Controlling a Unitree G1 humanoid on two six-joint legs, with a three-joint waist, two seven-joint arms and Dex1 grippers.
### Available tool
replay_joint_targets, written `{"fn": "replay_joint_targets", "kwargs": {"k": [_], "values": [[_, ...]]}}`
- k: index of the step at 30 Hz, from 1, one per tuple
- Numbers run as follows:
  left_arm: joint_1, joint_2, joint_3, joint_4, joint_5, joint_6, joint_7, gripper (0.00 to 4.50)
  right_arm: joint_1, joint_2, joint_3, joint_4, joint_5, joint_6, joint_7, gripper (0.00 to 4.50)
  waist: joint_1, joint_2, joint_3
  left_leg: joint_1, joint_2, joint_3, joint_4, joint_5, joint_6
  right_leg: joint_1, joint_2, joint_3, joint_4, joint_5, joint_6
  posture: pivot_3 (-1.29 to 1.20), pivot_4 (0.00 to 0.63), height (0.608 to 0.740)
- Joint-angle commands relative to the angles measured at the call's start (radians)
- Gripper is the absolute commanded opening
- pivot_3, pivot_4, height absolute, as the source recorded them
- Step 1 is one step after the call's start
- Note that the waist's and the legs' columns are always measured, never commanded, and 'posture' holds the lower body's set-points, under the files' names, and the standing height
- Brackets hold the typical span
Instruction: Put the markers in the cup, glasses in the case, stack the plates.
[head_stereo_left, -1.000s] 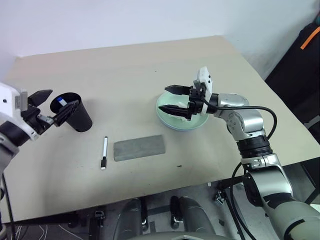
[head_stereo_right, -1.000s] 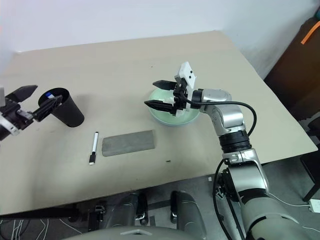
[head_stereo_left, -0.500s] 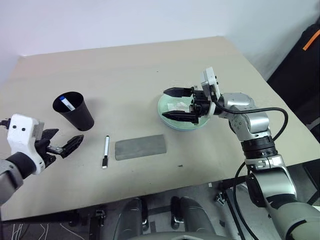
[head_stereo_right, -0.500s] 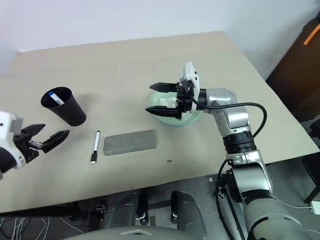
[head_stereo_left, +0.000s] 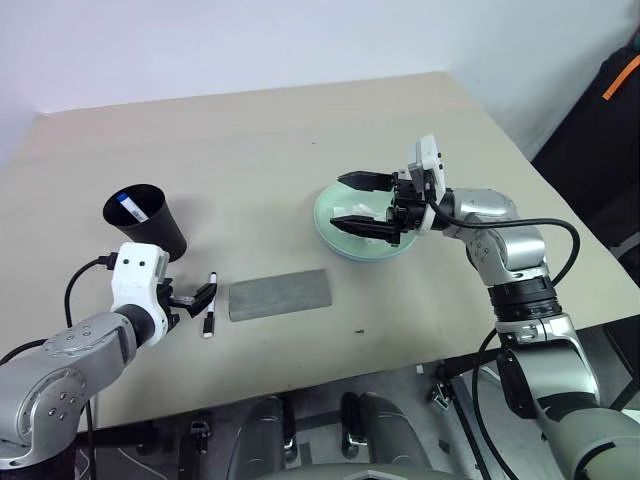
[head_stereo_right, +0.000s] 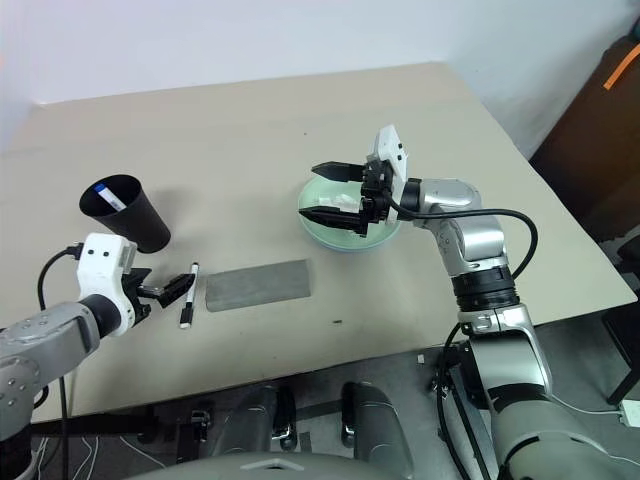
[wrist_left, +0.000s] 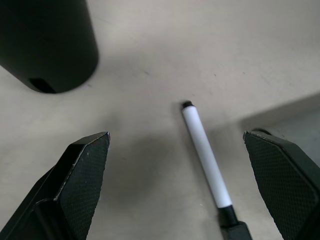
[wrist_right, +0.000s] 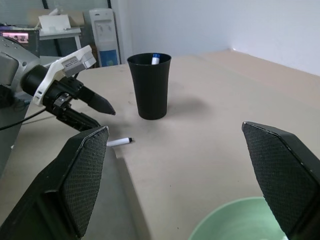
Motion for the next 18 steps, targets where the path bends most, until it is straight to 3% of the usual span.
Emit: {"fn": "replay_joint_targets", "kwargs": {"k": [1, 12, 18], "values": [[-0.049, -0.033, -0.004, 0.005, 0.009, 0.069, 0.033, 4.47, 0.001, -0.011, -0.024, -0.051, 0.010, -0.001, -0.014, 4.50, 0.001, 0.000, 0.000, 0.000, 0.000, 0.000, 0.000, 0.000, 0.000, 0.000, 0.000, 0.000, 0.000, 0.000, 0.000, 0.00, 0.150, 0.740], [-0.115, -0.047, -0.065, 0.030, 0.081, 0.283, 0.012, 4.47, 0.025, -0.029, -0.029, -0.085, 0.013, 0.039, -0.064, 4.50, -0.001, -0.001, 0.000, 0.001, 0.000, -0.001, 0.000, 0.000, 0.000, 0.001, 0.001, 0.000, 0.000, 0.001, 0.003, 0.00, 0.150, 0.740], [-0.082, 0.004, -0.075, 0.045, 0.092, 0.301, -0.036, 2.53, 0.033, -0.029, -0.027, -0.088, 0.013, 0.043, -0.080, 4.50, -0.002, 0.000, 0.000, 0.001, 0.000, -0.001, 0.000, 0.000, 0.000, 0.001, 0.001, 0.000, 0.000, 0.001, 0.003, 0.00, 0.150, 0.740]]}}
